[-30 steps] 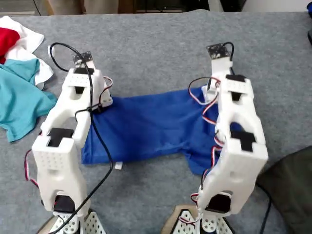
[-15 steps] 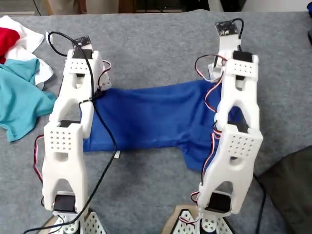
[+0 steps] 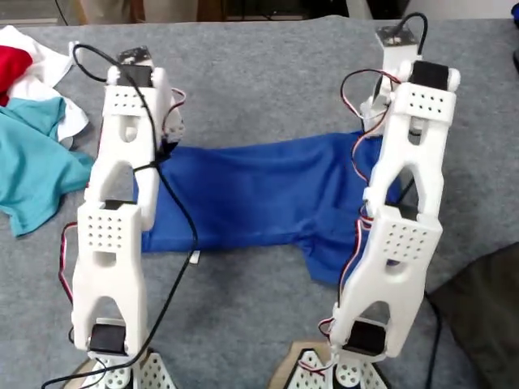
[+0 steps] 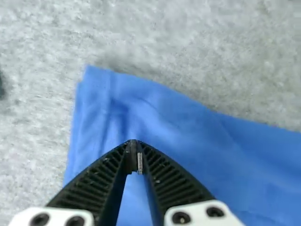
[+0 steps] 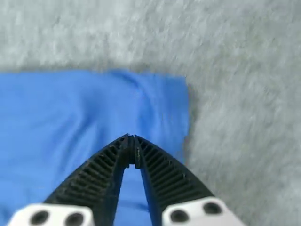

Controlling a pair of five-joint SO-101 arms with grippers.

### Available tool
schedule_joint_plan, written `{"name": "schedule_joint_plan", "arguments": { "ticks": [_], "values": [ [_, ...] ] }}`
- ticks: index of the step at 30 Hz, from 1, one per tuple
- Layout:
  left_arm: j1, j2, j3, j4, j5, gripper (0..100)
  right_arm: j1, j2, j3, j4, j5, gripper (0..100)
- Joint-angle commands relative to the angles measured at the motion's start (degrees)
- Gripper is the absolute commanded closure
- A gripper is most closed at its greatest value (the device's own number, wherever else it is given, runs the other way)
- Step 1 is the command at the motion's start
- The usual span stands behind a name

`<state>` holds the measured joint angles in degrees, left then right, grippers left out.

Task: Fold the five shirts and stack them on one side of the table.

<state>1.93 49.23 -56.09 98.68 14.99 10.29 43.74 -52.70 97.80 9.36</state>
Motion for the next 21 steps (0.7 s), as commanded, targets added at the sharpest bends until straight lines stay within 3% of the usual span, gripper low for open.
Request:
{"name": "schedule_joint_plan", "arguments": {
  "ticks": [1,4,11,16,21],
  "values": [
    [2.20,-0.75,1.14,0.70,0.00,98,1.10,-0.31,0.66,3.60,0.18,99.2],
    [1.93,-0.22,3.87,-0.62,-0.09,98,1.36,-0.22,5.49,1.23,0.18,99.2],
    [-1.93,7.60,5.01,-8.53,-0.44,98,1.63,4.35,15.78,-19.96,-0.26,99.2],
    [-3.69,10.15,1.41,-7.65,-0.44,98,1.71,9.89,11.56,-28.75,-0.26,99.2],
    [-3.96,12.18,-1.41,-6.59,-0.44,98,2.24,14.46,2.33,-30.24,-0.35,99.2]
  ]
}}
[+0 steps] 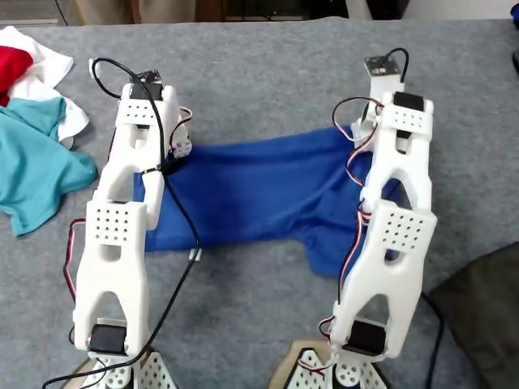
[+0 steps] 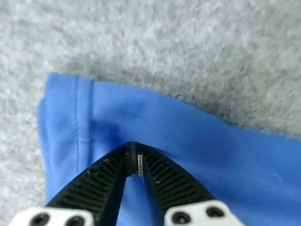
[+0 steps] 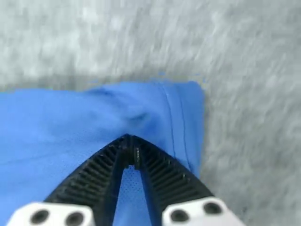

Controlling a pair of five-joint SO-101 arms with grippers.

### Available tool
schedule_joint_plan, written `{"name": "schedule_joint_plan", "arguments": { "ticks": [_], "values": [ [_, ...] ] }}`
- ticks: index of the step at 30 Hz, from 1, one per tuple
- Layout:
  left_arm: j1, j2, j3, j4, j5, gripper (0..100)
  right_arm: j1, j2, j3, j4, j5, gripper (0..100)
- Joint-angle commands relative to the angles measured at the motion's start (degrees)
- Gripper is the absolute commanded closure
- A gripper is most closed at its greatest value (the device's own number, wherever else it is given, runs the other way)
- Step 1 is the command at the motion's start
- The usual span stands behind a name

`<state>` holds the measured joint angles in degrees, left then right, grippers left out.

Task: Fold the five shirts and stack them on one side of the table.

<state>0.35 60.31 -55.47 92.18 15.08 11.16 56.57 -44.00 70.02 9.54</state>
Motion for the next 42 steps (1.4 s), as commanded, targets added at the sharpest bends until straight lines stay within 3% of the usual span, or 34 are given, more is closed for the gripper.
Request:
{"name": "schedule_joint_plan", "arguments": {
  "ticks": [1,11,14,16,20,26,32,37,42],
  "values": [
    [-2.37,1.36,-2.55,0.18,-0.53,98,1.36,2.33,-8.40,-1.67,-0.53,99.2],
    [-2.37,2.07,-4.40,1.58,-0.53,98,1.19,3.56,-24.92,23.21,0.35,99.2],
    [-2.37,2.07,-4.40,2.11,-0.53,98,1.27,3.56,-29.32,32.35,7.56,99.1],
    [-2.37,2.07,-4.75,3.25,-0.53,98,1.89,2.95,-29.32,32.44,11.87,99.1],
    [-2.46,2.07,-4.31,4.92,-0.53,98,3.65,-2.59,-22.46,32.44,12.57,99.1],
    [-1.58,1.27,-6.68,7.65,-0.53,98,3.74,-19.47,1.89,32.18,14.68,99.0],
    [-0.70,-1.45,-7.30,8.62,-4.92,98,0.40,-32.92,22.73,29.10,14.68,94.1],
    [-0.35,-4.70,-3.25,8.62,-5.27,98,-1.36,-33.27,33.71,16.35,14.33,94.2],
    [-0.88,-6.73,-0.18,8.62,-5.27,98,-4.00,-28.53,35.21,14.07,13.36,94.1]
  ]
}}
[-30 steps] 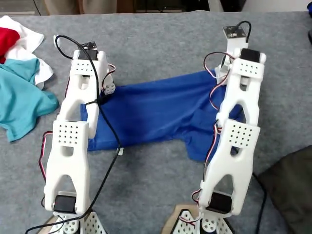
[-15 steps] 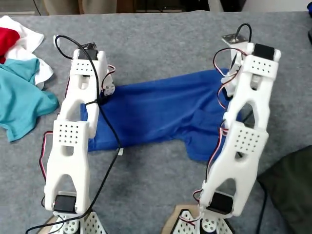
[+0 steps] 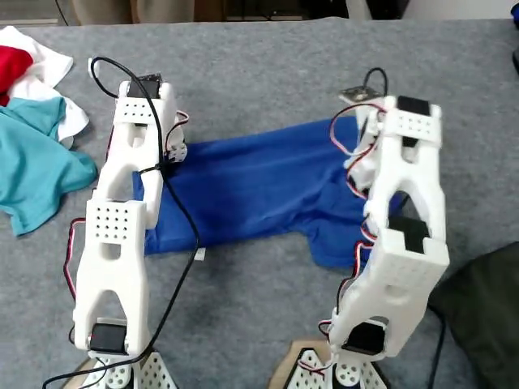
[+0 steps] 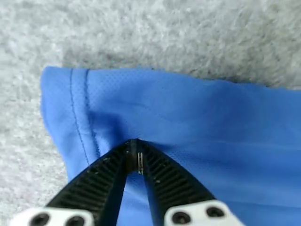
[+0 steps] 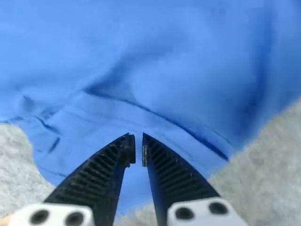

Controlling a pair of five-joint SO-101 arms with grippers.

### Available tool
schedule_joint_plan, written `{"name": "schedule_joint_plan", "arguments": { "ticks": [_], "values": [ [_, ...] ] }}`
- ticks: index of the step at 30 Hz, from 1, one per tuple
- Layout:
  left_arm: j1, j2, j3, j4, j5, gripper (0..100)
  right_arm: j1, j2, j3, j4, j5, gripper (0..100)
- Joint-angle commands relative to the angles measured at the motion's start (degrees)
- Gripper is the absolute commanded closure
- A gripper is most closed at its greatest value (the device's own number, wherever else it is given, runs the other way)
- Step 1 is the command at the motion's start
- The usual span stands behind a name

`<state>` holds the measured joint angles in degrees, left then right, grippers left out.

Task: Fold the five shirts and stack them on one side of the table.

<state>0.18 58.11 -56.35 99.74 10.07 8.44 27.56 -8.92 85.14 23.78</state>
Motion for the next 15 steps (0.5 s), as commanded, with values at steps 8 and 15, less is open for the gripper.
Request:
{"name": "schedule_joint_plan", "arguments": {
  "ticks": [8,15],
  "values": [
    [-0.70,-4.70,0.53,1.05,-0.35,98,-1.80,5.67,-3.74,-0.97,-4.22,94.0],
    [-0.70,-4.70,0.44,1.05,-0.35,98,-1.80,8.92,-3.74,-0.97,-4.22,94.0]
  ]
}}
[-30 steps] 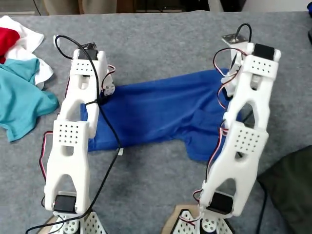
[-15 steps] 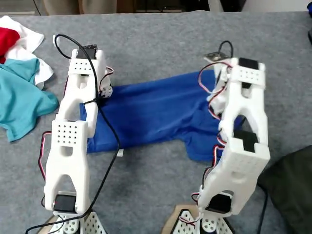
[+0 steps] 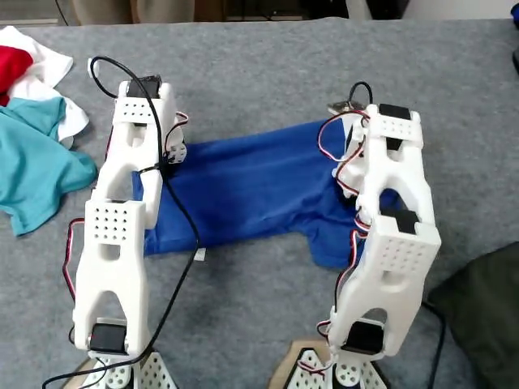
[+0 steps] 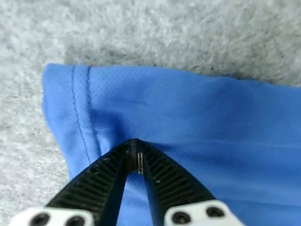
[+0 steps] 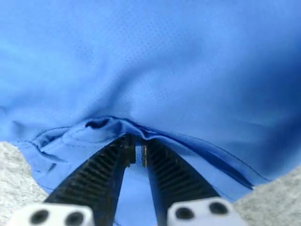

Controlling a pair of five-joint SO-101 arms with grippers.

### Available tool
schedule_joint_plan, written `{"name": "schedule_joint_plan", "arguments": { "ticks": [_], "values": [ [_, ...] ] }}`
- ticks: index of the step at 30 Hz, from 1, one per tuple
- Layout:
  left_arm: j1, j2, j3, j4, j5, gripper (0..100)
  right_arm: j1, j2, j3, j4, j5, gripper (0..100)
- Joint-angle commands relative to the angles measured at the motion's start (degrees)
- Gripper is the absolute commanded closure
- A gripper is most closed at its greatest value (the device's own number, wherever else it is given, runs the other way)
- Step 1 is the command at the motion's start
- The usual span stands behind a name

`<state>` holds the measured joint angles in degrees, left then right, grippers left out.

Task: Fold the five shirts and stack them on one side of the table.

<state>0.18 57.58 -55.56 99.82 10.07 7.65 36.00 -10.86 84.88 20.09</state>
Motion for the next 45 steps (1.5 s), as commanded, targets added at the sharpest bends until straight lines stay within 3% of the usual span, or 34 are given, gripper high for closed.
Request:
{"name": "schedule_joint_plan", "arguments": {
  "ticks": [1,9,21,34,45],
  "values": [
    [-0.70,-4.18,-0.35,0.97,-0.35,98,-1.01,0.66,-1.80,-0.70,-0.53,94.0],
    [-0.79,-4.18,-1.58,0.97,-1.58,98,-1.01,2.51,-1.80,-1.05,-0.18,94.4],
    [-1.41,-3.65,-17.67,0.97,-4.84,98,-0.92,3.12,-1.80,-1.14,-0.44,99.2],
    [-4.66,3.38,-14.24,0.88,-4.84,98,-0.13,2.86,-1.80,-2.90,-0.44,99.3],
    [-4.57,4.00,-15.56,0.88,-4.84,98,0.48,-9.36,-1.89,2.29,-0.53,98.9]
  ]
}}
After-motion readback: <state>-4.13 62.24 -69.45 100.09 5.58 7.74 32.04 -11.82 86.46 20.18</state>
